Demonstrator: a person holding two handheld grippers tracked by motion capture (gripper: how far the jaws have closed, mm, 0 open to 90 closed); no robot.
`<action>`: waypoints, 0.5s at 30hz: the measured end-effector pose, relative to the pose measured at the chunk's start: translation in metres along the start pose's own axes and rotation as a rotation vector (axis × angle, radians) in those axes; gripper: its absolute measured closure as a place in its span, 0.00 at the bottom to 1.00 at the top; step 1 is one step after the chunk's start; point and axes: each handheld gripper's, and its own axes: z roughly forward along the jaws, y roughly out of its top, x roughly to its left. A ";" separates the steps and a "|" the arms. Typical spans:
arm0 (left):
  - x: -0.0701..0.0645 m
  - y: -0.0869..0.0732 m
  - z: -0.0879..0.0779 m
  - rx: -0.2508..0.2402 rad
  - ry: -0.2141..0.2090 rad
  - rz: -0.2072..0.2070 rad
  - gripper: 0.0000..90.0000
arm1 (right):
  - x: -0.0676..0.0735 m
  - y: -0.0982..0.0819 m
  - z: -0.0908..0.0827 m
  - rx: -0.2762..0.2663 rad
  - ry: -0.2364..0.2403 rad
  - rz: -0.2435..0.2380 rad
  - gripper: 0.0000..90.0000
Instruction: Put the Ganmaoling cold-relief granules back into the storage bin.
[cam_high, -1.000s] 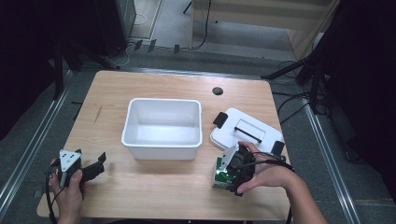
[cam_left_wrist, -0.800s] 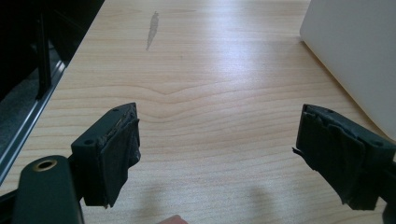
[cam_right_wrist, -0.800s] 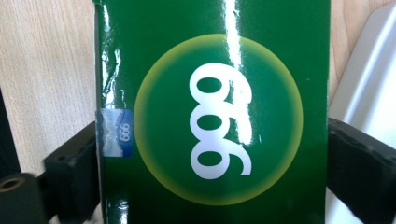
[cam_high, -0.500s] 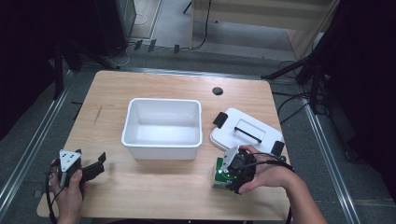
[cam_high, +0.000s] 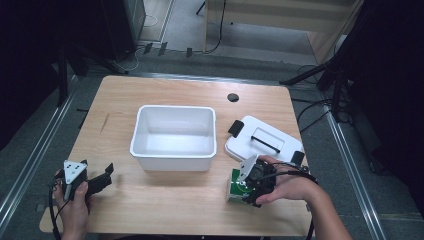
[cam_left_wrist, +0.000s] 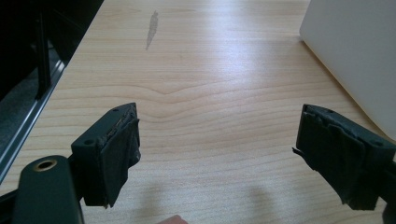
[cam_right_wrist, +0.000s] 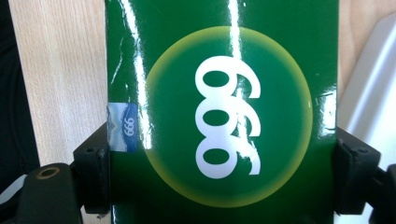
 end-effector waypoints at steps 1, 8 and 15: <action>0.000 0.000 0.000 0.000 0.001 0.002 0.16 | -0.001 0.000 -0.002 -0.003 -0.006 0.000 0.18; 0.000 0.000 0.000 0.000 0.002 0.000 0.16 | -0.003 0.003 -0.012 -0.013 -0.022 -0.006 0.18; 0.000 0.000 0.000 -0.002 0.006 0.000 0.16 | -0.007 0.008 -0.025 -0.023 -0.033 0.000 0.18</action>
